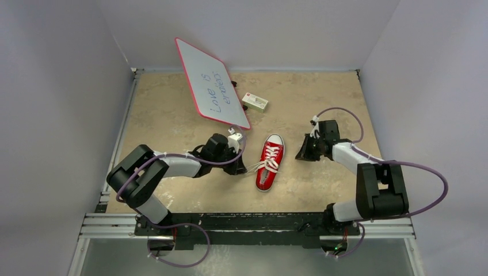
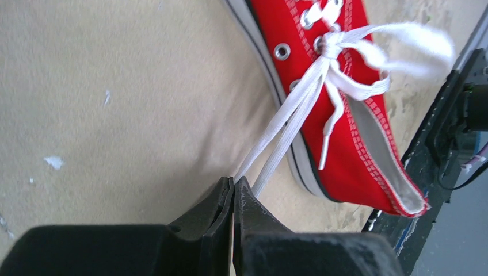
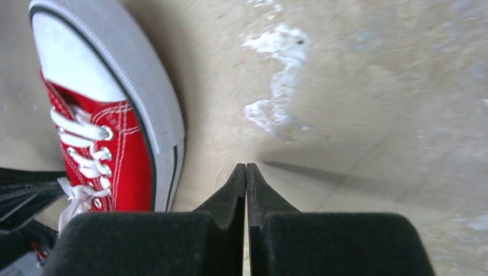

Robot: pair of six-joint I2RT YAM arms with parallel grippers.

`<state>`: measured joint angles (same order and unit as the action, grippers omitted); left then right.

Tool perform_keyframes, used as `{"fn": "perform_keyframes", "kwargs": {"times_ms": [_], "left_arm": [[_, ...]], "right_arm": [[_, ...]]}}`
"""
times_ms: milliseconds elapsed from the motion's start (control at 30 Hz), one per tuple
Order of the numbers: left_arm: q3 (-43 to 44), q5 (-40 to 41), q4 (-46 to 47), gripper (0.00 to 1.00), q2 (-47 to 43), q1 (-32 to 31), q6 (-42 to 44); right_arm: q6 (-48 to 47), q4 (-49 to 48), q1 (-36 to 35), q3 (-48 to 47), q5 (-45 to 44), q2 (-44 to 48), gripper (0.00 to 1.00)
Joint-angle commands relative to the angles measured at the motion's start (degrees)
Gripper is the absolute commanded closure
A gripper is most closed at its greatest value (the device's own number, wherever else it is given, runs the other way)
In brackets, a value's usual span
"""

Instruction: Tie the shoes

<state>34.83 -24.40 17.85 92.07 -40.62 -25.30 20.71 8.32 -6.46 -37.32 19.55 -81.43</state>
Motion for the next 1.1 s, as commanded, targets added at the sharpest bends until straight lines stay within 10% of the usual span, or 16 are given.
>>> {"fn": "perform_keyframes", "kwargs": {"times_ms": [0,200,333,500,800,867,1067], "left_arm": [[-1.5,2.1,-3.1,1.00,-2.0,0.1,1.4],[-1.4,-1.3,0.8,1.00,-3.1,-0.1,-0.2],[0.6,-1.7,2.0,1.00,-2.7,0.0,-1.3],[1.7,-2.3,3.2,1.00,-1.8,-0.1,-1.9],[2.7,-3.7,3.5,1.00,-1.9,-0.1,-2.0],[2.6,-3.6,3.7,1.00,-2.2,-0.2,-2.1],[1.7,-3.4,5.7,1.00,-2.3,-0.4,-2.8]], "right_arm": [[1.9,-2.7,2.1,0.1,-3.6,-0.3,1.00],[-2.8,-2.3,3.0,-2.1,5.8,-0.5,1.00],[-1.7,-0.7,2.3,-3.2,15.6,6.4,0.64],[-3.6,5.6,0.6,-6.0,18.7,8.9,0.42],[-6.7,14.5,-5.4,-10.6,24.9,-2.0,0.33],[-9.6,16.2,-7.3,-11.4,22.7,-2.6,0.07],[-14.5,24.5,-14.0,-17.7,3.9,-1.2,0.05]]}}
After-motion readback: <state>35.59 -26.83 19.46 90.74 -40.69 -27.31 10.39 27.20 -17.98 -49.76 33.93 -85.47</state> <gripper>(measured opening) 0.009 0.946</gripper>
